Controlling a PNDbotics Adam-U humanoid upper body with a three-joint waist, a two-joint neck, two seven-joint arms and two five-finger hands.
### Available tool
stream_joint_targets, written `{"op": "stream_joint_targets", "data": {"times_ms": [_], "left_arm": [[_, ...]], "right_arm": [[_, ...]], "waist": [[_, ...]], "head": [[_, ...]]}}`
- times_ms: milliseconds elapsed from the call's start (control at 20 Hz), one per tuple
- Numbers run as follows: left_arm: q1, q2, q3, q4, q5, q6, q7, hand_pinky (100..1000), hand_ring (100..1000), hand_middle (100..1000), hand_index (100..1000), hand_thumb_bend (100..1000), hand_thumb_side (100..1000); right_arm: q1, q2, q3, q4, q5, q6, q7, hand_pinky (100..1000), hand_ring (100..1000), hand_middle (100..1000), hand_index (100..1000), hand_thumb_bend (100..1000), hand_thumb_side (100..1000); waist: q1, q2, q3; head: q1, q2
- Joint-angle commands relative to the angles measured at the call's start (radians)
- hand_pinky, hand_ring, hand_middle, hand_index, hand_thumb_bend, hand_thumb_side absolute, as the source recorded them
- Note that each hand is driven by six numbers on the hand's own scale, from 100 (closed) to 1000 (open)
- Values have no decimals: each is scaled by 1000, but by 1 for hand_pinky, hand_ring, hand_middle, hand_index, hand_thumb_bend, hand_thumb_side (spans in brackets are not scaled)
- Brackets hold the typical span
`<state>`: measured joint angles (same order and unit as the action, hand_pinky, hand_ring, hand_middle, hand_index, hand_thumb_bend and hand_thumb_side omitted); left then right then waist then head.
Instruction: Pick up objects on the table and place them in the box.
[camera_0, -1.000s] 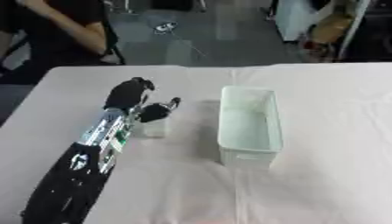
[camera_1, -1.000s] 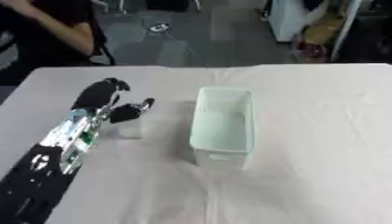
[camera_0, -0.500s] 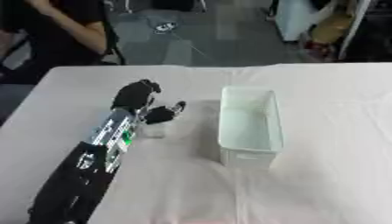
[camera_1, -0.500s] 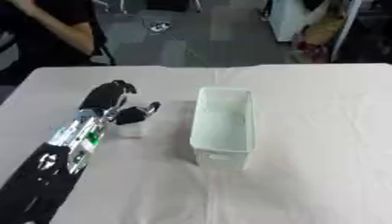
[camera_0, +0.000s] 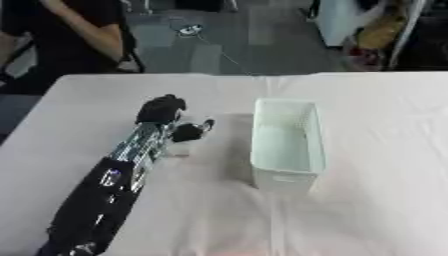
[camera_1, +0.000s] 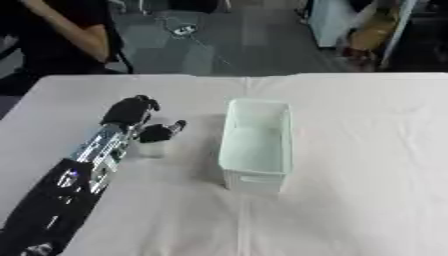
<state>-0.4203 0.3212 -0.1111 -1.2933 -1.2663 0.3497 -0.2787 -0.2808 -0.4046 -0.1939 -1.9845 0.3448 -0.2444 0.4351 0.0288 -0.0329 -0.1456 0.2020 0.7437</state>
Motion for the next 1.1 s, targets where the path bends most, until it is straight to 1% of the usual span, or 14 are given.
{"op": "stream_joint_targets", "data": {"times_ms": [50,500,550,600,800,850,950,1000,1050,1100], "left_arm": [[-31,-1,14,42,-18,14,2,752,781,756,820,748,898],[-56,-23,28,152,-6,28,22,740,779,757,819,745,900],[-59,-26,28,161,-5,28,25,736,778,756,818,741,897],[-63,-28,28,170,-4,28,29,732,776,754,817,755,892],[-79,-40,27,208,-1,27,49,716,763,749,812,729,863],[-84,-44,27,216,1,26,58,705,754,746,808,692,817],[-93,-50,26,230,6,29,76,656,724,731,791,536,623],[-96,-52,26,237,10,32,87,656,724,731,791,536,623],[-99,-54,26,241,13,36,97,578,673,714,770,359,380],[-102,-56,25,245,18,40,109,553,658,711,764,313,327]], "right_arm": [[-25,-17,-4,-15,-5,-2,1,901,919,929,939,100,637],[-25,-15,-3,-15,-7,-4,3,901,919,929,939,100,637],[-25,-15,-2,-15,-7,-4,3,901,919,929,939,100,638],[-25,-15,-2,-15,-7,-4,3,901,919,929,939,100,638],[-27,-13,-1,-15,-8,-5,5,901,919,929,939,100,639],[-27,-12,-1,-15,-9,-5,5,901,919,929,939,100,640],[-28,-11,-1,-15,-9,-5,6,901,919,929,939,100,639],[-29,-11,-1,-15,-9,-5,5,901,919,929,939,100,639],[-29,-11,-1,-15,-9,-5,5,901,919,929,939,100,639],[-30,-11,-1,-15,-9,-4,5,901,919,929,939,100,639]], "waist": [[-5,-6,-1],[-7,-4,0],[-7,-4,0],[-8,-4,0],[-8,-2,-2],[-8,-2,-2],[-9,-1,-4],[-9,0,-4],[-9,0,-4],[-9,0,-5]], "head": [[10,-13],[17,-11],[18,-11],[19,-11],[26,-13],[27,-13],[29,-13],[29,-13],[30,-13],[31,-12]]}}
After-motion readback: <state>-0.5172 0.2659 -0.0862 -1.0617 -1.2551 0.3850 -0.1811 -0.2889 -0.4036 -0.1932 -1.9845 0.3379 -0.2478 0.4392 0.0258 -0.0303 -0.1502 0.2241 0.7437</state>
